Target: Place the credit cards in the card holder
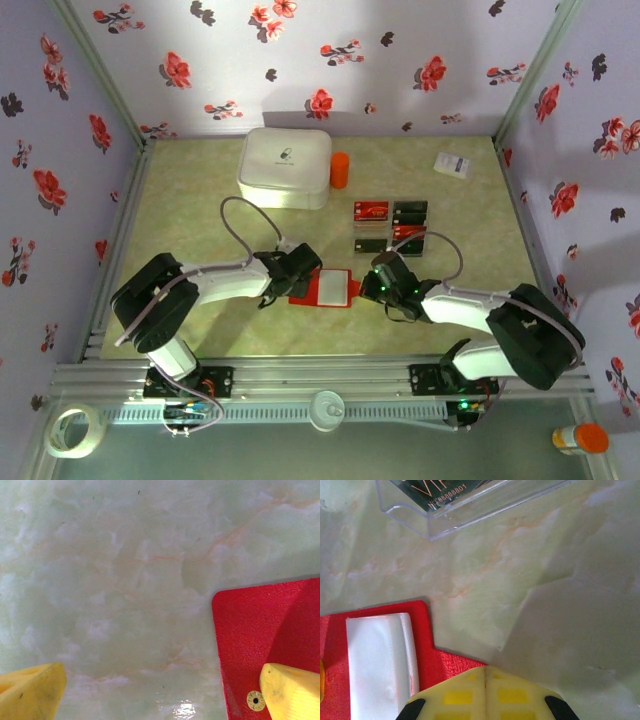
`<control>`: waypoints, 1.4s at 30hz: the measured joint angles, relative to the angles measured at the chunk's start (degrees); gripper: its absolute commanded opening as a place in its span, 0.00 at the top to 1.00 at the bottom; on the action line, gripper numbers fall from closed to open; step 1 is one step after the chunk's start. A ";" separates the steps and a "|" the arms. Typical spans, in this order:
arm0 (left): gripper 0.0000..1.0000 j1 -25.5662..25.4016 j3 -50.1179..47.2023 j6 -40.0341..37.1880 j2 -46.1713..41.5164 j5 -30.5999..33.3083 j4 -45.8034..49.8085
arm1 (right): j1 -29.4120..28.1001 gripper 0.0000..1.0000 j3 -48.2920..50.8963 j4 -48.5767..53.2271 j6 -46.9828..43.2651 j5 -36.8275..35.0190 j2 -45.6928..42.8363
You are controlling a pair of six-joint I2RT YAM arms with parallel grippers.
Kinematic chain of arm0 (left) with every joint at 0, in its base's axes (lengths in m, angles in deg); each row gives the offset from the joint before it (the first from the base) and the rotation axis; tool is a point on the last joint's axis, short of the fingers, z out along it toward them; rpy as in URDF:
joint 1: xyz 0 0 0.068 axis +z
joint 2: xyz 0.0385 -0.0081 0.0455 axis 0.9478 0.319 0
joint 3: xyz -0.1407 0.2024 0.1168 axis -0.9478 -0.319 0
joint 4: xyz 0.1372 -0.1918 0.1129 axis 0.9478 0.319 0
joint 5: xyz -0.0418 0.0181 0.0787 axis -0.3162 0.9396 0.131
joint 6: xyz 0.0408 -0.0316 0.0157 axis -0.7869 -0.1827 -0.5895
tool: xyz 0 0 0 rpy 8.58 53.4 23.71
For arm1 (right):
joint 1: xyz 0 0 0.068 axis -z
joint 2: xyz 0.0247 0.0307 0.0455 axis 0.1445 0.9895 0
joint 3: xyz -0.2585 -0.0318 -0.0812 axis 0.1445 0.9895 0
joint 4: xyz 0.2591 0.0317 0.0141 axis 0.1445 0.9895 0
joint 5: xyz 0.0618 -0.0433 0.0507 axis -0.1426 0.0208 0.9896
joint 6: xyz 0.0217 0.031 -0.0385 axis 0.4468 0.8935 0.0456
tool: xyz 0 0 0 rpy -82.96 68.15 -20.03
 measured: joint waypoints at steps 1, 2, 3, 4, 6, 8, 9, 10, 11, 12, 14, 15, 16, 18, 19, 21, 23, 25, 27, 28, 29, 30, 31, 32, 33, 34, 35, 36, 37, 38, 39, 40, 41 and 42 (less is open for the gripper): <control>0.00 0.00 -0.02 0.31 -0.04 0.02 0.00 | 0.09 1.00 0.28 -0.68 0.00 0.24 0.00; 0.00 0.00 -0.09 0.55 -0.15 0.02 0.02 | 0.11 1.00 0.61 -1.29 0.00 0.44 0.02; 0.00 0.00 -0.20 0.79 -0.31 0.07 0.09 | 0.20 1.00 0.90 -1.95 0.00 0.61 0.02; 0.00 0.00 -0.39 1.16 -0.59 0.11 0.20 | 0.22 1.00 1.09 -2.45 0.00 0.87 0.02; 0.00 0.00 -0.61 1.51 -1.22 0.11 0.94 | 0.24 1.00 1.29 -2.97 -0.02 1.75 0.02; 0.00 0.00 -0.61 1.81 -2.49 -0.07 1.97 | 0.24 1.00 1.29 -2.97 -0.28 2.40 0.00; 0.00 0.00 -0.61 1.86 -3.37 -0.24 2.32 | 0.24 1.00 1.29 -2.95 -0.50 2.62 0.00; 0.00 0.00 -0.55 1.95 -4.52 -0.68 2.62 | 0.24 1.00 1.29 -2.91 -0.68 2.84 -0.02; 0.00 0.00 -0.37 1.99 -5.62 -1.20 2.82 | 0.24 1.00 1.29 -2.86 -0.96 3.08 -0.07; 0.00 0.00 -0.09 2.03 -6.67 -1.79 2.84 | 0.24 1.00 1.29 -2.71 -1.11 3.28 -0.15; 0.00 0.00 1.27 2.08 -8.98 -3.54 2.75 | 0.24 1.00 1.29 -2.12 -1.51 3.58 -0.66; 0.00 0.00 2.05 2.19 -9.81 -4.44 2.60 | 0.24 1.00 1.29 -1.88 -1.66 3.67 -0.96; 0.00 0.00 2.89 2.29 -10.60 -5.49 2.16 | 0.24 1.00 1.29 -1.64 -1.90 3.67 -1.36; 0.00 -0.02 4.39 2.93 -12.07 -7.91 0.68 | 0.24 1.00 1.29 -1.25 -2.14 3.69 -2.03; 0.00 0.00 4.87 3.37 -12.76 -9.44 -0.61 | 0.24 1.00 1.29 -1.07 -2.19 3.69 -2.29; 0.00 -0.02 5.16 4.50 -13.70 -12.31 -3.43 | 0.24 1.00 1.29 -0.76 -2.47 3.69 -2.45; 0.00 0.00 5.16 6.32 -14.03 -15.45 -6.67 | 0.24 1.00 1.29 -0.61 -2.54 3.69 -2.45; 0.00 0.00 4.90 8.07 -14.01 -18.08 -9.90 | 0.24 1.00 1.29 -0.61 -2.54 3.69 -2.40; 0.00 0.00 4.04 10.03 -13.94 -20.39 -13.70 | 0.24 1.00 1.29 -0.66 -2.54 3.72 -2.25; 0.00 0.00 3.30 11.08 -13.81 -21.59 -15.82 | 0.24 1.00 1.29 -0.68 -2.54 3.74 -2.05; 0.00 0.00 2.51 12.04 -13.49 -22.56 -17.84 | 0.24 1.00 1.29 -0.74 -2.54 3.74 -1.86; 0.00 0.00 1.70 12.85 -13.09 -23.43 -19.67 | 0.24 1.00 1.29 -0.76 -2.54 3.74 -1.66; 0.00 0.00 0.72 13.73 -12.41 -24.41 -21.53 | 0.24 1.00 1.29 -0.76 -2.54 3.78 -1.44; 0.00 0.00 -0.24 14.58 -11.69 -25.09 -23.21 | 0.24 1.00 1.29 -0.79 -2.54 3.89 -1.29; 0.00 0.02 -1.36 15.32 -10.97 -25.92 -24.87 | 0.24 1.00 1.27 -0.81 -2.56 3.89 -1.22; 0.00 0.15 -2.58 16.09 -10.32 -26.56 -26.45 | 0.24 1.00 1.27 -0.81 -2.56 3.89 -1.22; 0.00 0.24 -4.04 16.81 -9.68 -27.15 -27.93 | 0.24 1.00 1.25 -0.81 -2.58 3.89 -1.18; 0.00 0.44 -5.27 17.31 -9.29 -27.52 -29.03 | 0.24 1.00 1.25 -0.79 -2.58 3.89 -1.16; 0.00 0.72 -6.82 17.97 -8.98 -28.00 -30.23 | 0.24 1.00 1.20 -0.81 -2.71 3.87 -1.07; 0.00 1.07 -8.26 18.49 -8.87 -28.33 -31.12 | 0.24 1.00 1.16 -0.90 -2.93 3.87 -0.92; 0.00 1.40 -9.29 18.84 -8.87 -28.55 -31.80 | 0.24 1.00 1.11 -1.05 -3.02 3.87 -0.72; 0.00 1.84 -10.38 19.32 -8.87 -28.70 -32.59 | 0.24 1.00 1.03 -1.29 -3.23 3.89 -0.48; 0.00 2.25 -11.39 19.61 -8.90 -28.89 -33.51 | 0.24 1.00 0.81 -1.42 -3.54 3.87 -0.15; 0.00 2.51 -12.07 19.78 -8.90 -29.05 -34.12 | 0.24 1.00 0.59 -1.53 -3.69 3.87 0.13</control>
